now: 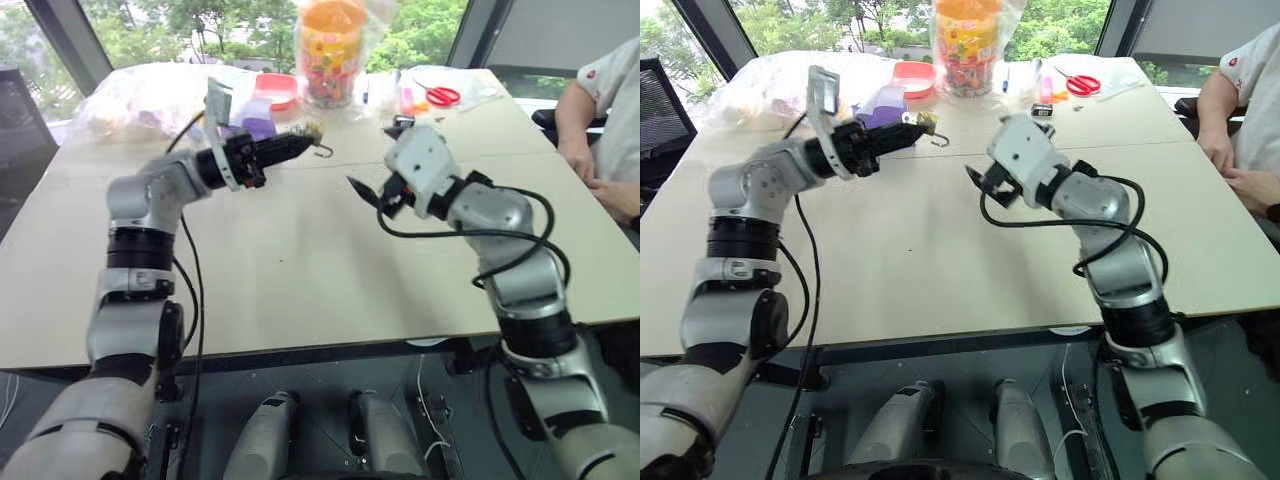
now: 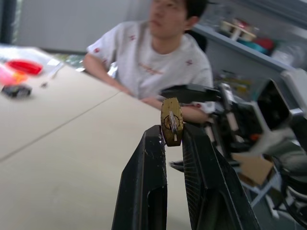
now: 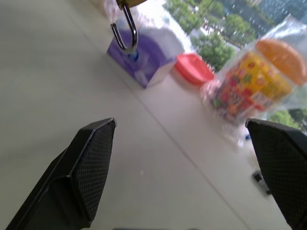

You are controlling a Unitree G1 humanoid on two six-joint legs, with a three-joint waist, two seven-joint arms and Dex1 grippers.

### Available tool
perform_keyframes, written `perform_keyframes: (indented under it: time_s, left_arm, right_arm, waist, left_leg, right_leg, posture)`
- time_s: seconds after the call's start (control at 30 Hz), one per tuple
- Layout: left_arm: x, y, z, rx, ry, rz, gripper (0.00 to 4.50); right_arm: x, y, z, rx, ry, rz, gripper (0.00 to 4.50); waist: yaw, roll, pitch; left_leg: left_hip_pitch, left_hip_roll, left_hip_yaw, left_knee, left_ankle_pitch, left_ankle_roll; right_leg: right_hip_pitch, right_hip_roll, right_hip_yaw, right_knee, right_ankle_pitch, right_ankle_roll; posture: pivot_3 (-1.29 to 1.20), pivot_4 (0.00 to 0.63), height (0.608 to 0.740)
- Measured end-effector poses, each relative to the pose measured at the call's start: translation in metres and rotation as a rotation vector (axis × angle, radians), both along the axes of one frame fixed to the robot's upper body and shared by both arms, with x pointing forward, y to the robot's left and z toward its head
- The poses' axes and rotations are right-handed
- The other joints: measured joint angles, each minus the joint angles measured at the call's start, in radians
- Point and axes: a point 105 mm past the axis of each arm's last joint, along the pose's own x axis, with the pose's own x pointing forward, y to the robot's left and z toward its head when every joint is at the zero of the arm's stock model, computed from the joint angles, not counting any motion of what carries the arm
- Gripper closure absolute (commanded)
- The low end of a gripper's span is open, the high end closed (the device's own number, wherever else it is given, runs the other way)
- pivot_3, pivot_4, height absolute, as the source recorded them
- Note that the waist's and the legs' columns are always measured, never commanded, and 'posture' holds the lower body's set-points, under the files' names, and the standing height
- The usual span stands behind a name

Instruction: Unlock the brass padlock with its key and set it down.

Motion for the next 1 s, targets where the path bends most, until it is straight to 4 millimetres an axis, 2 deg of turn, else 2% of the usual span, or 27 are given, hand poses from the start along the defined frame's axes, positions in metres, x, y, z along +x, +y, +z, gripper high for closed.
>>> perform_keyframes:
  time_s: [0.07, 0.1, 0.2, 0.33, 0.47, 0.6, 0.77, 0.83, 0.87, 1.0]
  left_arm:
    - [0.004, -0.014, -0.025, -0.020, 0.123, 0.015, 4.50]
    - [0.007, -0.020, -0.040, -0.022, 0.199, 0.032, 4.50]
    - [0.010, -0.038, -0.063, -0.009, 0.310, 0.050, 4.50]
    - [0.021, -0.053, -0.076, 0.009, 0.389, 0.097, 4.50]
    - [0.027, -0.059, -0.087, -0.003, 0.450, 0.146, 4.50]
    - [0.026, -0.072, -0.103, -0.001, 0.507, 0.166, 4.50]
    - [0.030, -0.072, -0.116, 0.023, 0.534, 0.243, 4.50]
    - [0.033, -0.069, -0.115, 0.013, 0.532, 0.267, 3.51]
    - [0.033, -0.068, -0.114, 0.005, 0.533, 0.272, 3.21]
    - [0.035, -0.063, -0.114, 0.022, 0.524, 0.278, 1.43]
  right_arm:
    - [-0.012, -0.014, -0.020, -0.039, 0.143, -0.042, 0.02]
    - [-0.019, -0.014, -0.026, -0.001, 0.227, -0.054, 0.02]
    - [-0.038, 0.000, -0.028, 0.167, 0.395, -0.028, 0.02]
    - [-0.052, 0.000, -0.020, 0.233, 0.471, -0.036, 0.02]
    - [-0.058, 0.000, -0.024, 0.240, 0.521, -0.054, 0.02]
    - [-0.059, -0.002, -0.026, 0.234, 0.534, -0.080, 0.02]
    - [-0.057, -0.006, -0.026, 0.227, 0.521, -0.110, 0.02]
    - [-0.055, -0.007, -0.024, 0.224, 0.503, -0.117, 0.00]
    - [-0.054, -0.007, -0.024, 0.224, 0.497, -0.120, 0.00]
    - [-0.050, -0.005, -0.021, 0.228, 0.481, -0.114, 0.00]
  waist:
    - [0.006, 0.000, 0.000]
    - [0.005, 0.000, 0.000]
    - [-0.002, -0.001, 0.000]
    - [0.009, 0.000, 0.000]
    - [0.011, 0.000, 0.000]
    - [0.011, 0.000, 0.000]
    - [0.009, 0.000, 0.000]
    - [0.009, 0.000, 0.000]
    - [0.010, 0.000, 0.000]
    - [0.010, 0.000, 0.000]
  left_leg:
    - [-0.002, 0.001, 0.000, 0.006, -0.003, 0.004]
    - [-0.003, 0.001, 0.000, 0.008, -0.003, 0.005]
    - [-0.004, 0.002, 0.000, 0.010, -0.004, 0.005]
    - [-0.004, 0.002, 0.000, 0.012, -0.005, 0.003]
    - [-0.004, 0.000, -0.001, 0.012, -0.007, 0.005]
    - [-0.005, 0.000, 0.000, 0.012, -0.007, 0.007]
    - [-0.006, 0.000, -0.001, 0.012, -0.008, 0.007]
    - [-0.006, 0.000, 0.000, 0.012, -0.008, 0.006]
    - [-0.006, 0.000, 0.000, 0.012, -0.008, 0.006]
    - [-0.006, 0.000, 0.000, 0.012, -0.008, 0.007]
  right_leg:
    - [0.000, 0.000, 0.000, 0.001, 0.000, 0.001]
    - [0.000, -0.001, 0.000, 0.001, 0.000, 0.001]
    - [0.000, -0.001, -0.001, 0.001, 0.000, 0.001]
    - [0.003, -0.002, -0.004, -0.001, -0.002, 0.003]
    - [0.004, -0.004, -0.005, -0.004, -0.002, 0.004]
    - [0.004, -0.005, -0.005, -0.006, 0.000, 0.006]
    - [0.004, -0.005, -0.005, -0.005, 0.000, 0.007]
    - [0.004, -0.005, -0.005, -0.006, 0.000, 0.007]
    - [0.004, -0.005, -0.005, -0.006, 0.000, 0.007]
    - [0.004, -0.005, -0.005, -0.006, 0.000, 0.007]
  posture:
    - [0.00, 0.150, 0.740]
    - [0.00, 0.150, 0.740]
    - [0.00, 0.150, 0.740]
    - [0.00, 0.150, 0.740]
    - [0.00, 0.150, 0.740]
    - [0.00, 0.150, 0.740]
    - [0.00, 0.150, 0.740]
    - [0.00, 0.150, 0.740]
    - [0.00, 0.150, 0.740]
    - [0.00, 0.150, 0.740]
